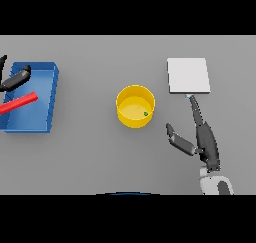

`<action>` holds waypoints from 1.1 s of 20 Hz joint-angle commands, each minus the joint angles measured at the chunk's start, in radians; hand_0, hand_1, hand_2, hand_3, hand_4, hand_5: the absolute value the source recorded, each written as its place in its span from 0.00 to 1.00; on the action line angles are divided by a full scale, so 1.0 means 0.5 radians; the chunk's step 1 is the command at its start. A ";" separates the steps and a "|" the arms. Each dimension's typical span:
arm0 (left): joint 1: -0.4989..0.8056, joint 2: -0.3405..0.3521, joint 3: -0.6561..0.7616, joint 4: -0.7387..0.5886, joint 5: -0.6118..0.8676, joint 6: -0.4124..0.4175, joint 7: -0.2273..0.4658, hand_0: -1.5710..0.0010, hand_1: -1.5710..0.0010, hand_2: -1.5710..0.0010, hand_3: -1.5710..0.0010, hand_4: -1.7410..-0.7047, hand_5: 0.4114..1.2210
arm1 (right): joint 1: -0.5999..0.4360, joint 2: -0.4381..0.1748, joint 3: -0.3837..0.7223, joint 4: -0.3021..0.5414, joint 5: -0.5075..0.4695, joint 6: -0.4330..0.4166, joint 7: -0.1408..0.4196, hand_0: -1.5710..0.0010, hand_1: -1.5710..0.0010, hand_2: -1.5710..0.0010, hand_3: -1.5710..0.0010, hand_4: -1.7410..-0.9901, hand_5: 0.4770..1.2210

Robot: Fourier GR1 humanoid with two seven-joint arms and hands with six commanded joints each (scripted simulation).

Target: Pick up the red beaker and tilt it to pour out 1 green nut into yellow bowl. Pick up the yellow bowl and place it on the metallic measuring scale.

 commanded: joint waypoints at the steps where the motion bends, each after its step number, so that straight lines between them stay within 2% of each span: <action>1: -0.010 -0.020 0.001 0.015 -0.005 0.017 0.002 0.97 0.97 0.97 0.97 0.92 0.32 | -0.009 -0.002 0.020 0.018 0.019 0.016 0.017 1.00 1.00 1.00 1.00 0.72 0.25; 3: -0.041 -0.028 0.007 0.037 -0.009 0.012 -0.024 0.98 0.98 0.98 0.98 0.93 0.33 | -0.097 -0.061 0.033 0.035 -0.010 0.116 -0.031 1.00 1.00 1.00 1.00 0.77 0.29; 5: -0.038 -0.038 0.000 0.037 -0.011 0.027 0.000 0.99 0.99 0.99 0.99 0.93 0.35 | -0.218 -0.155 0.062 0.049 0.058 0.185 -0.015 1.00 1.00 1.00 1.00 0.72 0.31; 7: -0.016 -0.045 -0.006 0.030 -0.010 0.039 -0.004 0.99 0.99 0.99 0.99 0.92 0.36 | -0.337 -0.236 0.102 0.083 0.105 0.290 0.048 1.00 1.00 1.00 1.00 0.68 0.31; 11: -0.009 -0.041 -0.010 0.013 -0.003 0.035 -0.012 1.00 1.00 1.00 1.00 0.91 0.37 | -0.574 -0.438 0.241 0.161 0.384 0.424 0.138 1.00 1.00 1.00 1.00 0.61 0.27; 13: -0.032 -0.043 -0.019 0.013 -0.010 0.022 0.009 1.00 1.00 1.00 1.00 0.91 0.37 | -0.691 -0.537 0.341 0.181 0.519 0.511 0.088 1.00 1.00 1.00 1.00 0.62 0.26; 14: -0.039 -0.044 -0.015 0.024 -0.011 0.024 0.006 1.00 1.00 1.00 1.00 0.91 0.37 | -0.761 -0.568 0.395 0.205 0.587 0.562 0.101 1.00 1.00 1.00 1.00 0.62 0.26; 15: -0.038 -0.053 -0.015 0.029 -0.004 0.024 0.011 1.00 1.00 1.00 1.00 0.92 0.38 | -0.832 -0.583 0.433 0.245 0.637 0.593 0.113 1.00 1.00 1.00 1.00 0.62 0.25; 18: -0.048 -0.066 -0.019 0.036 -0.008 0.032 0.007 1.00 1.00 1.00 1.00 0.91 0.38 | -1.004 -0.621 0.507 0.366 0.686 0.705 0.056 1.00 1.00 1.00 1.00 0.63 0.24; 22: -0.052 -0.073 -0.029 0.056 -0.019 0.022 -0.013 1.00 1.00 1.00 1.00 0.91 0.38 | -1.178 -0.602 0.628 0.533 0.752 0.815 0.005 1.00 1.00 1.00 1.00 0.62 0.26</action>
